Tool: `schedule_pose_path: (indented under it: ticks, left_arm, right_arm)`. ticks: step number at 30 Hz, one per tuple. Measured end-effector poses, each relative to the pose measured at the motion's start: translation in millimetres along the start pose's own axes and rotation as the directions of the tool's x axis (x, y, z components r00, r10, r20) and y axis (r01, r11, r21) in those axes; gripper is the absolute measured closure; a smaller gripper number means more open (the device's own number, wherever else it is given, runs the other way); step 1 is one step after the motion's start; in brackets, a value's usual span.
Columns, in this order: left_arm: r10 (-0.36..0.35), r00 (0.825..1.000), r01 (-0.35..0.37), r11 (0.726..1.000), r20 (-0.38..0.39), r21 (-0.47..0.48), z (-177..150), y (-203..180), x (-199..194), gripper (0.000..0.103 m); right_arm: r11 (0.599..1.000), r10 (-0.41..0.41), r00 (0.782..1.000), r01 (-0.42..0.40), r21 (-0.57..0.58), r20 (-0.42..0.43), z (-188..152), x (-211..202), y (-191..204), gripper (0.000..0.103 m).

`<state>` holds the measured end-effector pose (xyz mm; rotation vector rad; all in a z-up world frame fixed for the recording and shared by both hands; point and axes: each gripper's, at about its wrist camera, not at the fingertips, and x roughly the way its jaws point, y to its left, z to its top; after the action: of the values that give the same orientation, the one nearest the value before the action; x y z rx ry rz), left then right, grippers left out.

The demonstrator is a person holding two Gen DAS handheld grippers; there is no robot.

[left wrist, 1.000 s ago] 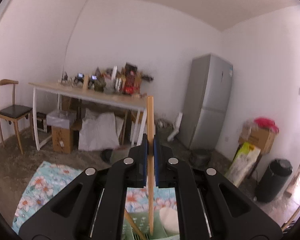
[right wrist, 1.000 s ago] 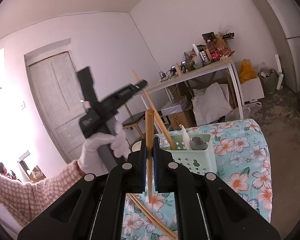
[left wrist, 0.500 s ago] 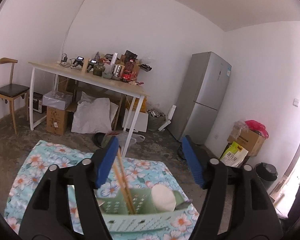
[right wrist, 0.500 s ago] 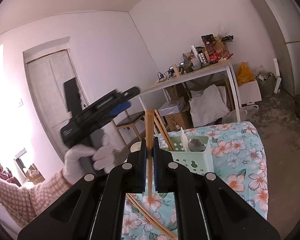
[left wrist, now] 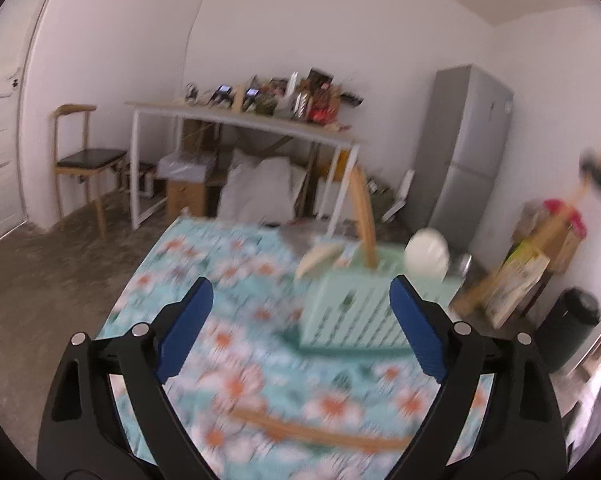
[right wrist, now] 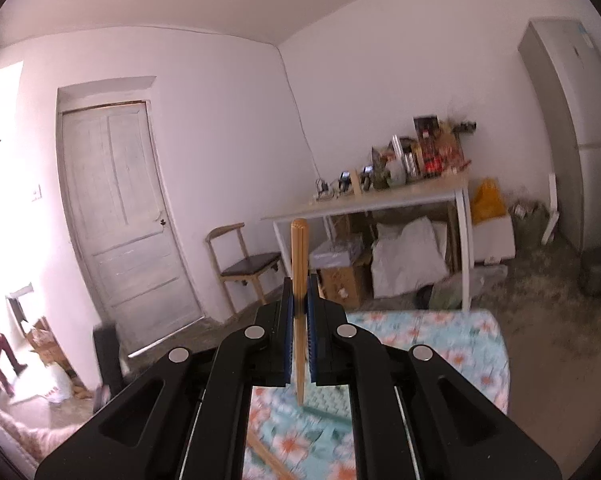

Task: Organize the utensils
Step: 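Lower the chopstick into the holder and open the right gripper, then move both grippers to the last chopsticks and close the left gripper on them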

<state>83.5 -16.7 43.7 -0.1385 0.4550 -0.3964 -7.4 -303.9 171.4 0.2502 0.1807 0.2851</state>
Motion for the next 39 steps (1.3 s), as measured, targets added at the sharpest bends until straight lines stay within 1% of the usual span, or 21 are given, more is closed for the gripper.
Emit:
schedule_pose_path:
  ticks: [1,5,8,10,16,21,22,24,25,26,28,32,34,39]
  left_arm:
    - [0.014,1.000,-0.014,1.000,-0.013,-0.006,-11,4,-2,0.015]
    - [0.041,0.998,-0.042,0.999,-0.043,-0.031,-37,14,-5,0.013]
    - [0.043,0.997,-0.045,0.999,-0.070,-0.029,-52,19,-4,0.013]
    - [0.034,0.996,-0.037,0.999,-0.082,-0.030,-56,20,-3,0.013]
    - [0.016,0.996,-0.018,1.000,-0.083,-0.025,-66,18,-6,0.013]
    - [0.007,0.996,-0.013,0.998,-0.090,-0.065,-68,24,-5,0.013]
    - [0.008,0.996,-0.014,0.997,-0.092,-0.069,-69,25,-4,0.013]
    - [0.007,0.995,-0.014,0.997,-0.096,-0.075,-70,27,-4,0.013]
    - [0.007,0.995,-0.014,0.997,-0.097,-0.077,-70,29,-4,0.013]
    - [0.007,0.995,-0.014,0.997,-0.097,-0.080,-70,30,-4,0.013]
    - [0.005,0.995,-0.014,0.996,-0.098,-0.083,-70,31,-4,0.013]
    - [0.004,0.995,-0.013,0.996,-0.102,-0.087,-71,32,-4,0.013]
    - [0.001,0.995,-0.010,0.996,-0.103,-0.091,-71,32,-4,0.013]
    - [0.006,0.995,-0.015,0.996,-0.098,-0.087,-71,32,-7,0.013]
  right_arm:
    - [1.000,-0.004,1.000,0.004,-0.009,0.007,5,2,1,0.097]
    - [0.998,-0.034,0.999,0.035,-0.051,0.026,26,17,8,0.097]
    - [0.995,-0.056,0.998,0.058,-0.078,0.023,34,31,12,0.097]
    - [0.992,-0.084,0.996,0.085,-0.093,0.009,34,46,12,0.097]
    - [0.984,-0.142,0.987,0.134,-0.118,-0.068,23,94,9,0.097]
    - [0.980,-0.174,0.973,0.155,-0.127,-0.152,3,130,4,0.097]
    - [0.980,-0.179,0.966,0.158,-0.124,-0.187,-2,138,1,0.096]
    - [0.974,-0.214,0.946,0.188,-0.126,-0.244,-9,151,-6,0.093]
    - [0.972,-0.226,0.938,0.200,-0.123,-0.264,-12,154,-10,0.086]
    - [0.971,-0.233,0.935,0.210,-0.114,-0.268,-13,155,-13,0.074]
    - [0.969,-0.245,0.936,0.228,-0.096,-0.254,-11,151,-18,0.062]
    - [0.963,-0.268,0.942,0.258,-0.073,-0.204,-1,132,-22,0.055]
    - [0.962,-0.273,0.946,0.265,-0.068,-0.177,4,119,-20,0.055]
    - [0.966,-0.256,0.956,0.248,-0.066,-0.142,4,90,-12,0.051]
